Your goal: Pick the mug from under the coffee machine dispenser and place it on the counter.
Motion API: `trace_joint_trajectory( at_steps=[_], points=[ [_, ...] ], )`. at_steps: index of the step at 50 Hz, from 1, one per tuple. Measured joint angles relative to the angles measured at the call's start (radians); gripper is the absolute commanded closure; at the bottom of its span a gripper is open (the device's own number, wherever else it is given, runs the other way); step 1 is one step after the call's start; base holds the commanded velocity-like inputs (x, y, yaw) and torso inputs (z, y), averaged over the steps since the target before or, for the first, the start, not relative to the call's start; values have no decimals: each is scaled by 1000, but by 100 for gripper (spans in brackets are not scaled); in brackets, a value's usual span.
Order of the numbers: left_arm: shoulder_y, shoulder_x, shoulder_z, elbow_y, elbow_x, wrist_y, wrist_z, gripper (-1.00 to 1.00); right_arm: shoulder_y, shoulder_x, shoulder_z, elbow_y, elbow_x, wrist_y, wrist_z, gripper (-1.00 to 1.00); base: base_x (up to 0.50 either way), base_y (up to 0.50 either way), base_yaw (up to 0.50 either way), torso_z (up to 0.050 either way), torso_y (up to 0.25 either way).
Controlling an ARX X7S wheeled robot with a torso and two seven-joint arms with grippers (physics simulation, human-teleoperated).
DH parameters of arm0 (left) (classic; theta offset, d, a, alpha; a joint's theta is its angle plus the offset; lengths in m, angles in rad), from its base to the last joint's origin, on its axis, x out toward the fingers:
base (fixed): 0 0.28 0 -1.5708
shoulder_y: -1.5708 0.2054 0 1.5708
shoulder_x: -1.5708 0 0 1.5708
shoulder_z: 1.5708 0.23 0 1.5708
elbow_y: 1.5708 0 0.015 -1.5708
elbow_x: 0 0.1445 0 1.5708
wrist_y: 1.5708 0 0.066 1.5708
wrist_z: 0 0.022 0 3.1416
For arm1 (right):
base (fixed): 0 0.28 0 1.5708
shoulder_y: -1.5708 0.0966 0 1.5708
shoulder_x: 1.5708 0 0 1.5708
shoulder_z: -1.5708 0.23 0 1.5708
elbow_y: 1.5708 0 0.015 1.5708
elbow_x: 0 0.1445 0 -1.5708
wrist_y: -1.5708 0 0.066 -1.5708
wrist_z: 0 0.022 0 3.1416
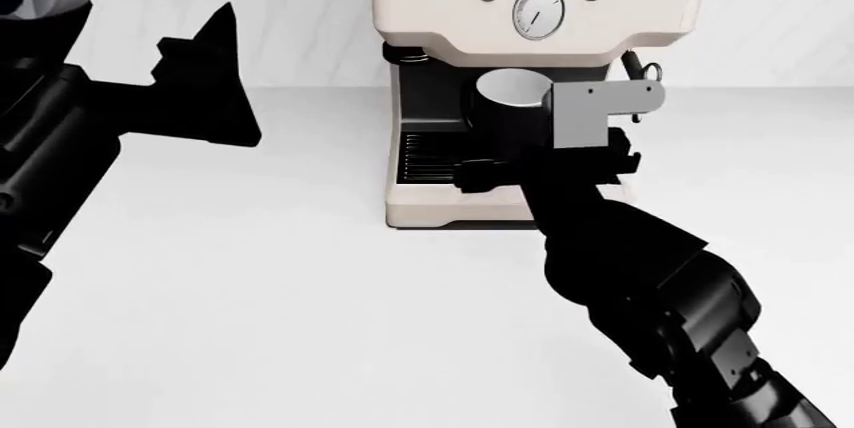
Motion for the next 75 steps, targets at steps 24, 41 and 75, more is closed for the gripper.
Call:
trace_joint_trajectory(
  at_steps=[24,41,75],
  points=[
    [9,-3,3,0,13,7,11,-100,1,3,-3,11,5,-18,-1,100,0,0,0,0,0],
    [13,-9,1,6,12,14,9,-100,-12,21,1,-23,25,-21,14,100,0,0,0,0,0],
    [21,-14,1,12,22,26,15,-100,-98,104,33,-229,101,18,86,100,0,0,0,0,0]
  ],
)
